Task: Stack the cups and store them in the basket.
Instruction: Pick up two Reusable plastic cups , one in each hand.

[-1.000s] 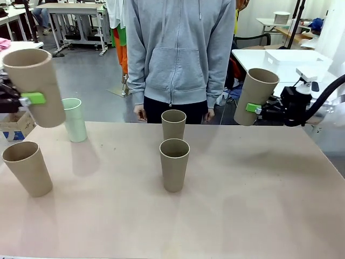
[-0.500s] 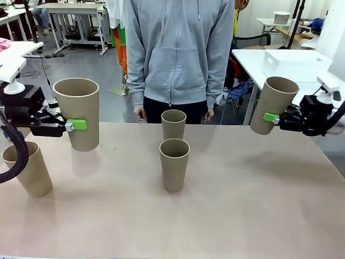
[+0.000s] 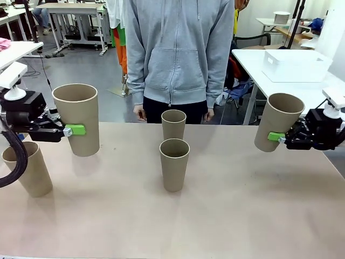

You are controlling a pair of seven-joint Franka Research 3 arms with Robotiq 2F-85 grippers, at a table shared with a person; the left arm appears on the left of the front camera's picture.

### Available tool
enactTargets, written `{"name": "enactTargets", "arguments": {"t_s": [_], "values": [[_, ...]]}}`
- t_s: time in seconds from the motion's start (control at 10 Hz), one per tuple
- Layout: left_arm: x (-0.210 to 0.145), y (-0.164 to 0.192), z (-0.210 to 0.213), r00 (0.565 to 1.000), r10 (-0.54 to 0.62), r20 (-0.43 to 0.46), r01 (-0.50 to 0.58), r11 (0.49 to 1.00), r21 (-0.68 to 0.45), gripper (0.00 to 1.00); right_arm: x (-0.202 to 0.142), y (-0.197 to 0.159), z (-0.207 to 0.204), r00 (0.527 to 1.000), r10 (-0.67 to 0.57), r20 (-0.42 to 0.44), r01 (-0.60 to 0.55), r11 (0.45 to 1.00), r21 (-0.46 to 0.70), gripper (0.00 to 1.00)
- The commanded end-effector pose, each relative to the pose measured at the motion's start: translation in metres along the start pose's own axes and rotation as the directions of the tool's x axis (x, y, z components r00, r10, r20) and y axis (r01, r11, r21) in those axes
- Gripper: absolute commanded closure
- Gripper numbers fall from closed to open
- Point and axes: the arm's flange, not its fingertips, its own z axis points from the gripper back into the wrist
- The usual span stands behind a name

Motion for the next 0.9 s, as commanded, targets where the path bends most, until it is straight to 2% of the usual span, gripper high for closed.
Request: {"name": "enactTargets", "arguments": {"t_s": [0.0,0.4,0.6,0.7,0.8], "values": [[-0.002,0.000,0.020,0.999,-0.011,0.038,0.012,0.999,-0.043,0.14,0.006,0.009,-0.008,0.999,0.023,-0.024,-0.023,1.000,0.017,0.16],[-0.009,-0.006,0.033,0.998,-0.041,0.054,0.045,0.997,-0.066,0.14,0.005,0.014,-0.004,0.999,0.005,-0.044,-0.005,1.000,0.017,0.16],[-0.012,-0.008,0.031,0.991,-0.107,0.082,0.112,0.991,-0.067,0.14,0.001,0.006,-0.005,1.000,0.001,-0.015,-0.001,1.000,0.013,0.16],[-0.010,-0.007,0.027,0.999,-0.029,0.041,0.030,0.998,-0.048,0.14,0.001,0.006,-0.005,1.000,0.001,-0.015,-0.001,1.000,0.013,0.16],[-0.010,-0.007,0.027,0.999,-0.029,0.041,0.030,0.998,-0.048,0.14,0.001,0.006,-0.005,1.000,0.001,-0.015,-0.001,1.000,0.013,0.16]]}}
